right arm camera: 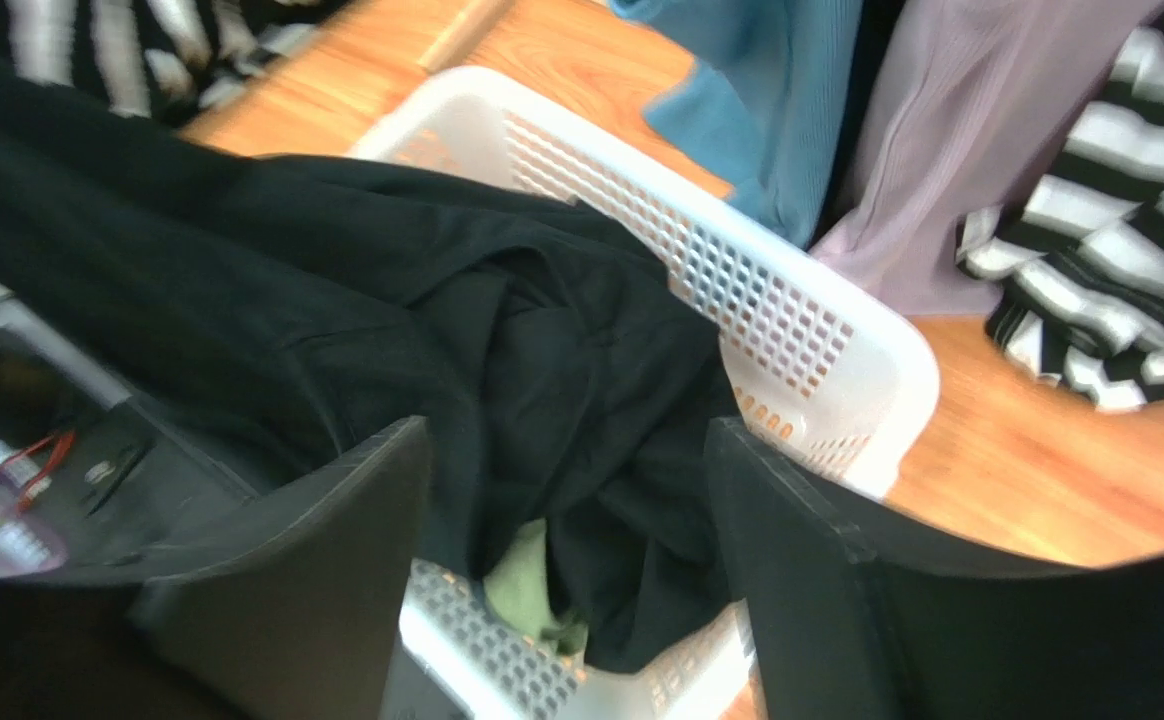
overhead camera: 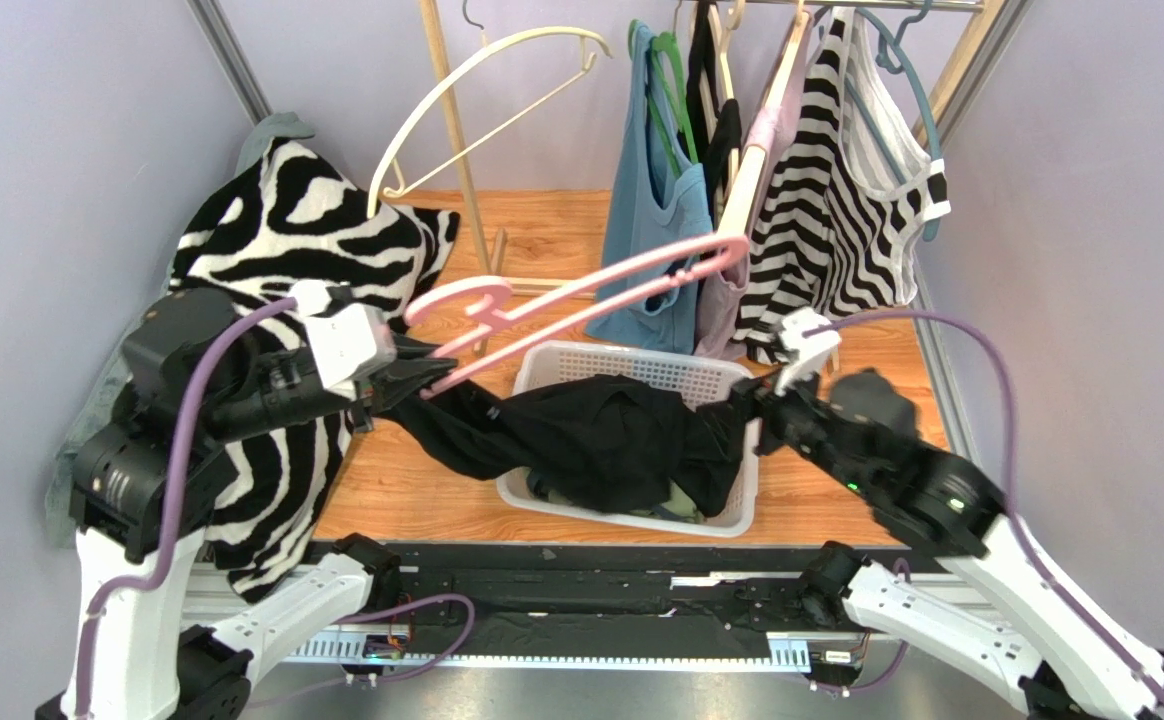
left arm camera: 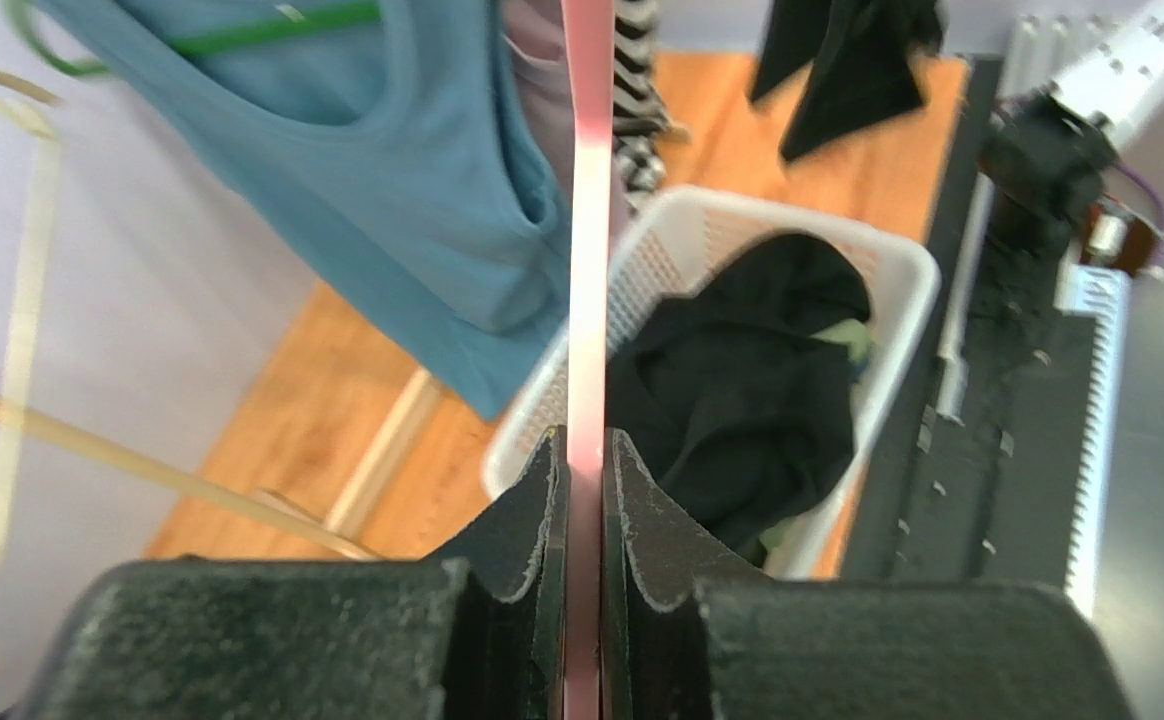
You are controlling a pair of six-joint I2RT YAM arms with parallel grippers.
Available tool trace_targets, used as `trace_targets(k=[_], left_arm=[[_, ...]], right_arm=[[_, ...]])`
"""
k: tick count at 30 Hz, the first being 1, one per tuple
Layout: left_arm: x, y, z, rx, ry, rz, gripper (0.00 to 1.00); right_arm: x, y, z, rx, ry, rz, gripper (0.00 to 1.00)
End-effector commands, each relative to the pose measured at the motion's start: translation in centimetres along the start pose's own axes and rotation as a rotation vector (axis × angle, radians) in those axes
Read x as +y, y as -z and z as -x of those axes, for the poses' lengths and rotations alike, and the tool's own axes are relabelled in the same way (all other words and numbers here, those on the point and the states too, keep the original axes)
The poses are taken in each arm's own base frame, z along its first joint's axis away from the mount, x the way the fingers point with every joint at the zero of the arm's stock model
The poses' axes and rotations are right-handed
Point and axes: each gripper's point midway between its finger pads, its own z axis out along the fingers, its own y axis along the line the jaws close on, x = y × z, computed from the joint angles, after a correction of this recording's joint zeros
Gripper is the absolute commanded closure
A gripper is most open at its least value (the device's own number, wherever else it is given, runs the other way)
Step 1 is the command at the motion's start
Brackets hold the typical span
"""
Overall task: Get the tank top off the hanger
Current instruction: Place the tank top in the bin.
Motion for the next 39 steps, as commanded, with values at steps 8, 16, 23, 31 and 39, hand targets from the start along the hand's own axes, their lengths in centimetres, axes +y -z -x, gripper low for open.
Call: trace_targets(k=[8, 16, 23, 31, 39], left_arm=[[-3.5, -2.7, -6.3, 0.273, 0.0, -0.3, 1.0], [-6.0, -3.6, -7.3, 0.354, -0.094, -0.479, 1.0], [-6.8, -4.3, -7.1, 0.388, -0.175, -0.554, 1.0], [-6.6, -5.3, -6.8, 0.386, -0.199, -0.556, 1.0], [-6.6, -5.3, -5.5, 0.363, -0.215, -0.553, 1.0]], right_arm=[[4.6, 15.7, 12.2, -0.307, 0.207, 0.338, 0.25], [9.3, 11.7, 11.5, -0.165, 0.377, 0.566, 0.3], [11.1, 9.0, 10.7, -0.136, 0.441, 0.663, 0.34], [11.7, 8.3, 8.2, -0.024, 0.426, 0.732, 0.43], [11.2, 6.8, 5.7, 0.047, 0.393, 0.712, 0.47]])
